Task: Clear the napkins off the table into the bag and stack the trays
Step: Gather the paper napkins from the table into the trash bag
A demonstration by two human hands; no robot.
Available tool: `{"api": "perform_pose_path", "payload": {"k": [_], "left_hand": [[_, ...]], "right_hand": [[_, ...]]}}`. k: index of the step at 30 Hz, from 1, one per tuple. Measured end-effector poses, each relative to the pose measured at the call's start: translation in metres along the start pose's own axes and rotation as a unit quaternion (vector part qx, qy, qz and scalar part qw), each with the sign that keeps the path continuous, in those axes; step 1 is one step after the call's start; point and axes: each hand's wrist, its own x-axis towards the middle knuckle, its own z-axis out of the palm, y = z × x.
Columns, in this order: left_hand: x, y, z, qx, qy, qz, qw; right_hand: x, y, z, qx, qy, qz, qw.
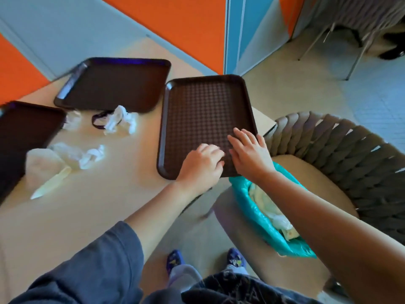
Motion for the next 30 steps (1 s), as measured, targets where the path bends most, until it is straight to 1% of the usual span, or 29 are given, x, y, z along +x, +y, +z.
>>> {"api": "perform_pose_path", "payload": {"k": [5,9,12,15,20,22,27,30], "left_hand": [[-0.045,-0.076,-0.038,0.034,0.029,-0.124,0.991],[-0.085,-0.133,-0.066,0.082,0.032,-0.183,0.979],[-0.111,-0.173,-0.081,0.085,0.045,-0.239,0.966],[-0.129,-0.206,-0.089,0.09,0.051,-0.272,0.957],[-0.137,-0.252,-0.091,0.078,0.045,-0.302,0.949],[-0.132,-0.265,-0.088,0.076,0.034,-0.293,0.952],[-0.12,-0.289,-0.077,0.063,-0.023,-0.266,0.962],[-0.119,-0.296,-0.068,0.051,-0.037,-0.245,0.967]], "right_hand": [[0.042,-0.076,0.012,0.015,-0.036,-0.056,0.998],[0.072,-0.14,0.026,0.032,-0.074,-0.09,0.993],[0.092,-0.188,0.038,0.046,-0.1,-0.115,0.987],[0.107,-0.224,0.052,0.043,-0.125,-0.129,0.983],[0.133,-0.263,0.071,0.028,-0.156,-0.138,0.978],[0.145,-0.27,0.077,0.019,-0.164,-0.126,0.978],[0.172,-0.279,0.092,0.02,-0.194,-0.096,0.976],[0.185,-0.28,0.103,0.025,-0.216,-0.075,0.973]]}}
